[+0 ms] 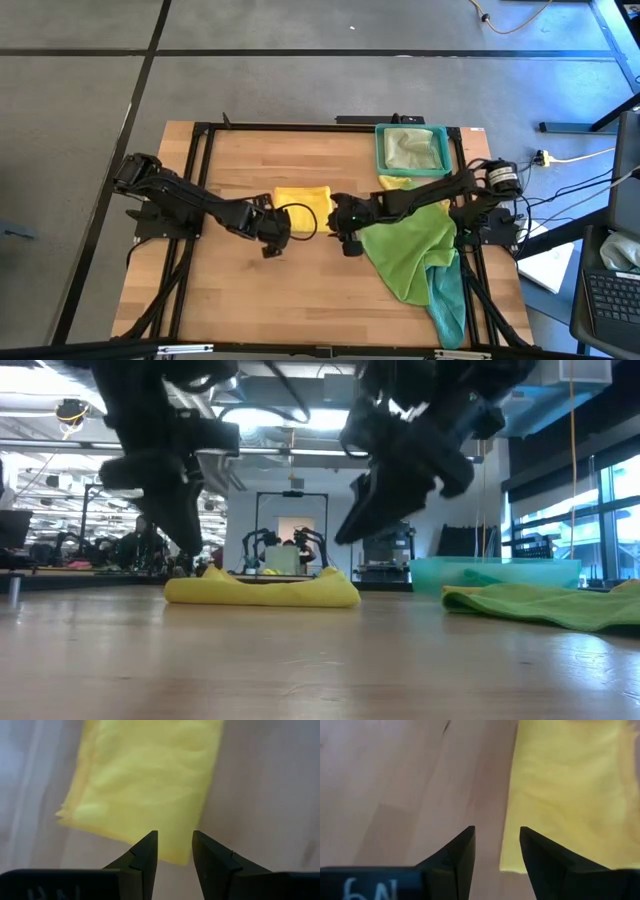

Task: Fold microfiber towels
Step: Stack the folded left yellow microfiber cloth on top of the folded light green microfiber cloth

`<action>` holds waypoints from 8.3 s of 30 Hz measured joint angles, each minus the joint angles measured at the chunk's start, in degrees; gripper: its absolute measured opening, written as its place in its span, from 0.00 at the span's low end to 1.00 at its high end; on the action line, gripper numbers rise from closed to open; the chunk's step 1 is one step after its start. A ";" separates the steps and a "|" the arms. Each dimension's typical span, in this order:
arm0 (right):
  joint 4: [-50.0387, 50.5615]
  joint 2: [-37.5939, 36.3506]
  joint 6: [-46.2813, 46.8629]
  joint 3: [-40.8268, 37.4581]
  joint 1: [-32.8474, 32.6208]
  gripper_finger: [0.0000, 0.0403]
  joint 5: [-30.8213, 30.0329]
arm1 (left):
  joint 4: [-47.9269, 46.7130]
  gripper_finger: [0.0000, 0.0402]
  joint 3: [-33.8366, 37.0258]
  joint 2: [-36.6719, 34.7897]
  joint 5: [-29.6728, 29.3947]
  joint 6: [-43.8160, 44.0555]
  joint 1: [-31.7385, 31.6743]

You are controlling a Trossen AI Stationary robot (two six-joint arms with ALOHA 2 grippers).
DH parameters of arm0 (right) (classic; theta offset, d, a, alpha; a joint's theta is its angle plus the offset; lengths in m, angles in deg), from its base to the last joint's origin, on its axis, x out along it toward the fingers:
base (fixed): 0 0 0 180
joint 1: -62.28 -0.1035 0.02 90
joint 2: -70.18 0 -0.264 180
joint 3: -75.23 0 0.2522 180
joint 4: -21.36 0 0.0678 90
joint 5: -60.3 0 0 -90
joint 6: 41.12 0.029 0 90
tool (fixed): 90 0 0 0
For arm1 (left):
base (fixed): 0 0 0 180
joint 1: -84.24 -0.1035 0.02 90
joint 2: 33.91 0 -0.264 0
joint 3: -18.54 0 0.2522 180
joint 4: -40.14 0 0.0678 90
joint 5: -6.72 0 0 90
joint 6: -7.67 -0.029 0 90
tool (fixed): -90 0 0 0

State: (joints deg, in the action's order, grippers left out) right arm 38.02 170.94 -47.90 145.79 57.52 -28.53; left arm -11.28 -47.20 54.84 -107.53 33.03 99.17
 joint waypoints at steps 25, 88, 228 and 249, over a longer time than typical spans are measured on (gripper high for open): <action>-2.83 9.94 9.30 0.40 2.05 0.39 3.22 | 10.50 0.29 0.76 9.49 10.67 -1.84 -9.29; -15.16 11.18 66.34 -3.75 9.83 0.56 19.12 | 14.80 0.29 0.63 7.72 18.64 25.60 -0.66; 65.21 -8.71 11.67 16.20 66.84 0.03 -4.17 | -5.16 0.29 0.59 -17.73 -3.84 38.52 -0.53; 65.77 -8.68 31.64 21.38 67.16 0.03 -6.09 | -5.12 0.29 0.59 -17.73 -3.83 37.05 -0.49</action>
State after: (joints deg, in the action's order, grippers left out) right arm 103.79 162.26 -16.25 167.16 124.69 -34.62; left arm -16.40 -46.62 37.12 -111.36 70.08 98.68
